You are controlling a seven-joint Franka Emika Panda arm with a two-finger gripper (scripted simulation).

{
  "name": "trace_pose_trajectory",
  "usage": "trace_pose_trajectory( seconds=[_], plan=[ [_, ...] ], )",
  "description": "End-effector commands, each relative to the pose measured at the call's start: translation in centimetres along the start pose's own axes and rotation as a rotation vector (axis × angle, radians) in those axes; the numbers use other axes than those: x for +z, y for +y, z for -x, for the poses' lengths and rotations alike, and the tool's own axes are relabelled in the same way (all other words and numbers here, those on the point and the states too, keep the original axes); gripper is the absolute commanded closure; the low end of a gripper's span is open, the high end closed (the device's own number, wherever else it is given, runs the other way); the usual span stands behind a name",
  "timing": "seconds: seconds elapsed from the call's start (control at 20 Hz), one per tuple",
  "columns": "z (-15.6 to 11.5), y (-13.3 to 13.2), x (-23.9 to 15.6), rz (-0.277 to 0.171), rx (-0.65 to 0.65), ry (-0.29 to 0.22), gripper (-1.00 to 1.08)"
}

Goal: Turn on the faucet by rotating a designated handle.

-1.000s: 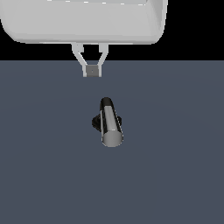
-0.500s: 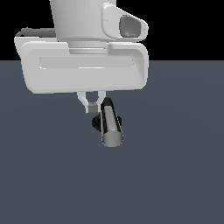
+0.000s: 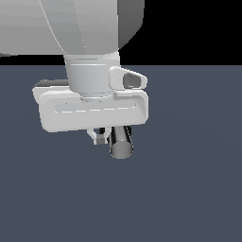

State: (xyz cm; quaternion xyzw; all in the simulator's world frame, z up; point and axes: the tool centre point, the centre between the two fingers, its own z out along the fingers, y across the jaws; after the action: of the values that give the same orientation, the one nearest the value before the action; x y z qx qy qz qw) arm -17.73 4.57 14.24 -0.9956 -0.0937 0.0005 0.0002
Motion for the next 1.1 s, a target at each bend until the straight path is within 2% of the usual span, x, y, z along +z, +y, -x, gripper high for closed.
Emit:
trace_pose_trajectory(
  seconds=[0.0, 0.4, 0.85, 1.05],
  plan=[
    [-0.4, -0.1, 1.2, 0.000, -0.007, 0.001, 1.08],
    [-1.1, -0.2, 3.5, 0.000, -0.019, 0.001, 1.08],
    [-1.3, -0.3, 3.9, 0.000, -0.021, 0.001, 1.08],
    [-1.4, 1.6, 3.9, 0.000, -0.021, 0.001, 1.08]
  ],
)
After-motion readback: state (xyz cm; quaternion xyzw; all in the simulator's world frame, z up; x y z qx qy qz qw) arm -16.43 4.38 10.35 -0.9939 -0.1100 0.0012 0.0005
